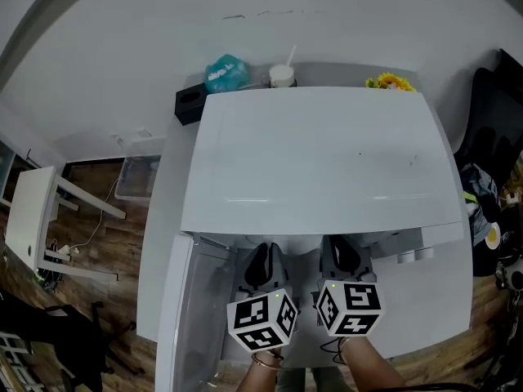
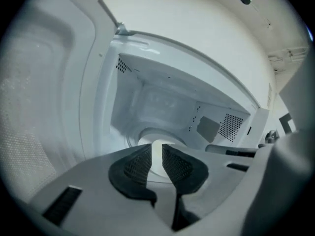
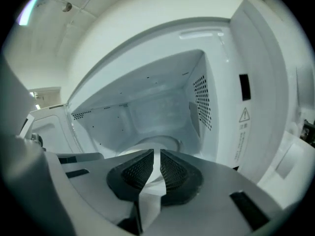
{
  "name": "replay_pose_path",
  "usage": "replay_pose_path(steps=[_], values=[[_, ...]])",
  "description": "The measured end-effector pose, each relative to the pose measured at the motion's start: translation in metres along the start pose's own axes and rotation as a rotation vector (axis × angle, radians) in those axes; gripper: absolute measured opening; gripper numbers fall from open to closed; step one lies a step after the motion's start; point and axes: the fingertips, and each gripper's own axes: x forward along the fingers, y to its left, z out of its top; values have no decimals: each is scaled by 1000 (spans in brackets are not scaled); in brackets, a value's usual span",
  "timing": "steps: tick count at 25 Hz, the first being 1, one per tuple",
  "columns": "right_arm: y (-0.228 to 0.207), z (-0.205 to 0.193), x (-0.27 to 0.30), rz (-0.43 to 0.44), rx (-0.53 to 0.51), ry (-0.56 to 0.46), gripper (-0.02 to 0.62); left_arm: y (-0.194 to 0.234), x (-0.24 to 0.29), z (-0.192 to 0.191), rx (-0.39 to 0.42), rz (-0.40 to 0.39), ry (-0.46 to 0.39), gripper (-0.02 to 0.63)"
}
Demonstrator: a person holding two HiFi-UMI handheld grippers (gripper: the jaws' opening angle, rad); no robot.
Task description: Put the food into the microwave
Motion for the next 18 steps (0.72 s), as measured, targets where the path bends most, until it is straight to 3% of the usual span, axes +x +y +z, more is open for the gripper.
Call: replay_pose_path(steps=[10,18], values=[[23,16,-68,89,-117,16,18,-43,-67,-5,74,-38,51,23],[36,6,-127,171,-126,52,17,-59,-125,-7,95,-38,64,5]])
